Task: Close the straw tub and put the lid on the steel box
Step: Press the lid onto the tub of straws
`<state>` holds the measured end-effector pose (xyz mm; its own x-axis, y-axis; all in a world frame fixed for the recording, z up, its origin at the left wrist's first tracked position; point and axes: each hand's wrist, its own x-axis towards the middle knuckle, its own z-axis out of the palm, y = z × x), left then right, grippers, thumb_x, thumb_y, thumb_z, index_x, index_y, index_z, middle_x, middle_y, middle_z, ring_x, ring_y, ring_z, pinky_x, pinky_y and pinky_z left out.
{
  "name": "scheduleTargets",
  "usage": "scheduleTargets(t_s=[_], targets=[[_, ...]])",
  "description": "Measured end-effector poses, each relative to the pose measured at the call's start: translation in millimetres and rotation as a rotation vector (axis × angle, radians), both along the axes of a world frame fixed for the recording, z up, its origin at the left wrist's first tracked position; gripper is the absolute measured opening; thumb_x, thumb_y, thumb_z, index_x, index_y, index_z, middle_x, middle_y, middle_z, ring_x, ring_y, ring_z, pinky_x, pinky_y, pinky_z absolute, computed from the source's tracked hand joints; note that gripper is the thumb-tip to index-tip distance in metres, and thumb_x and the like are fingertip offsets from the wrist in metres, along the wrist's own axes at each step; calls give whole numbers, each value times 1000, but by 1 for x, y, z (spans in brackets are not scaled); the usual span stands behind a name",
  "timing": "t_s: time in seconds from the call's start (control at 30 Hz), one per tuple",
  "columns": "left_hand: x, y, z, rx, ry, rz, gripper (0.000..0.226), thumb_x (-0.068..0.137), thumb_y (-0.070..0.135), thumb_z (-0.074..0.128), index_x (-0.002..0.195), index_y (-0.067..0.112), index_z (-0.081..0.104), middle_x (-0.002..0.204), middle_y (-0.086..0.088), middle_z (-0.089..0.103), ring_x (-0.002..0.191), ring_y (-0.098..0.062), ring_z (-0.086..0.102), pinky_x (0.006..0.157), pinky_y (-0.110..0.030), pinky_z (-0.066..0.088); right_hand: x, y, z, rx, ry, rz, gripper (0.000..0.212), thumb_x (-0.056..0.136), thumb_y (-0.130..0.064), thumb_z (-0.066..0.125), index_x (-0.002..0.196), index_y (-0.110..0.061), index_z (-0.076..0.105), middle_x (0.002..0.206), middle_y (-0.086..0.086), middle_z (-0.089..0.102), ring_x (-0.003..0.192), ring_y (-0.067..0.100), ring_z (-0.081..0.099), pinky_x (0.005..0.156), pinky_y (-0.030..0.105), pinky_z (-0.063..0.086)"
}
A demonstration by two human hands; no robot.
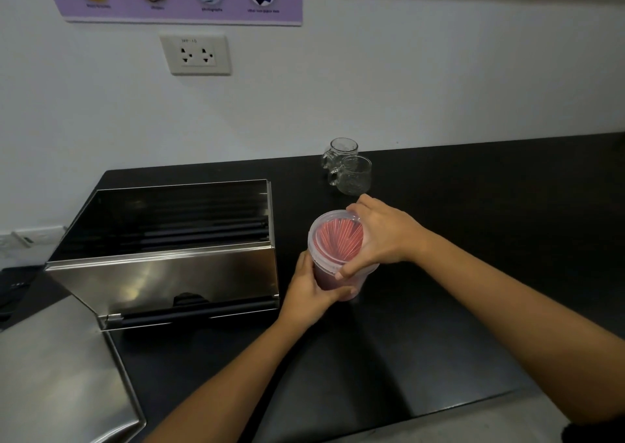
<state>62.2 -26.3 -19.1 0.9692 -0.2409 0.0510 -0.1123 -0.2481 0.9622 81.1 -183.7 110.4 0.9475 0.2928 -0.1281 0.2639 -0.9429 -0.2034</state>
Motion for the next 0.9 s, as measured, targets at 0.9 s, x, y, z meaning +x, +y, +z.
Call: scheduleTargets(t_s=[0.9], targets=[[-38, 18, 10, 200, 148, -31, 104, 68, 35, 77, 146, 13, 13, 153, -7, 21, 139, -18, 23, 105, -22, 20, -35, -24, -16, 529, 142, -246, 108, 60, -57, 71, 143, -17, 15, 143, 5, 22, 132, 22, 27, 106, 40, 30]])
